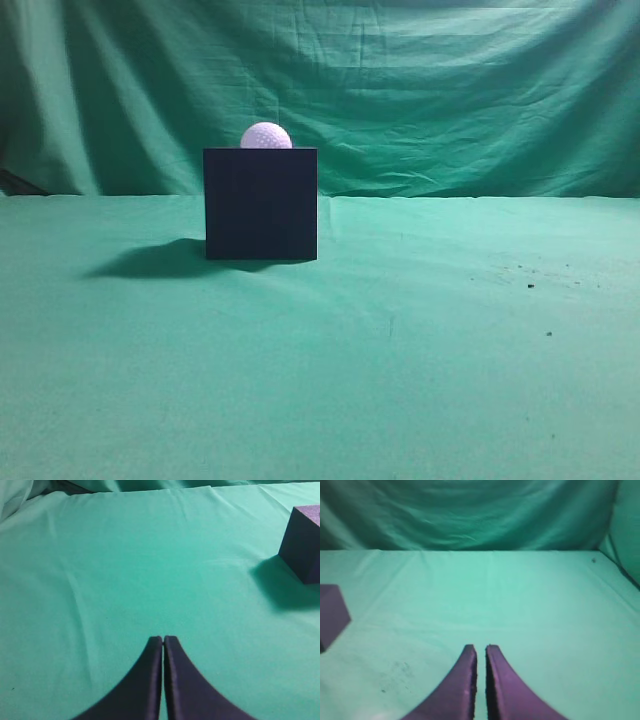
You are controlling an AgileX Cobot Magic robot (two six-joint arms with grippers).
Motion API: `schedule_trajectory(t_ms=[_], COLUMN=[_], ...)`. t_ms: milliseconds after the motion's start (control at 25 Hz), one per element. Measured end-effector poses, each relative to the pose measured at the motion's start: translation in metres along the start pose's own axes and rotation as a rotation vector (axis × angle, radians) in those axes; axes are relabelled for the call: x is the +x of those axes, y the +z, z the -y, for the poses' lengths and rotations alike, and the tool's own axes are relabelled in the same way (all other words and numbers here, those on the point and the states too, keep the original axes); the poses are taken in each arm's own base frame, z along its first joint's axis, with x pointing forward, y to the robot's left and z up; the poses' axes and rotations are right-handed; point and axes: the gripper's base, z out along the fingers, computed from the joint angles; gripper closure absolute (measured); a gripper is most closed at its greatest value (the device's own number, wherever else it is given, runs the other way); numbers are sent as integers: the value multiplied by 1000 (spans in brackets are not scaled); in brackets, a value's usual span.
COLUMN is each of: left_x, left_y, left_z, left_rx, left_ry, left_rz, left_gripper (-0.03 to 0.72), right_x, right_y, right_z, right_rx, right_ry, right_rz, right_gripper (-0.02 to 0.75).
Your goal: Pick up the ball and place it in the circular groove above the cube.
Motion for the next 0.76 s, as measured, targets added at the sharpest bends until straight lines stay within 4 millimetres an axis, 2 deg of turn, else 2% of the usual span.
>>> schedule_trajectory(t_ms=[280, 760], left_x=[0, 0], left_y=[0, 0], left_z=[0, 0], left_rx=[0, 0], left_ry=[0, 0], left_rz=[0, 0], left_gripper=[688, 688], right_x=[44, 46], right_y=[11, 12], right_z=[4, 3], right_rx=[50, 43], right_ry=[26, 47], right_rz=[-86, -91], right_gripper=[690, 690])
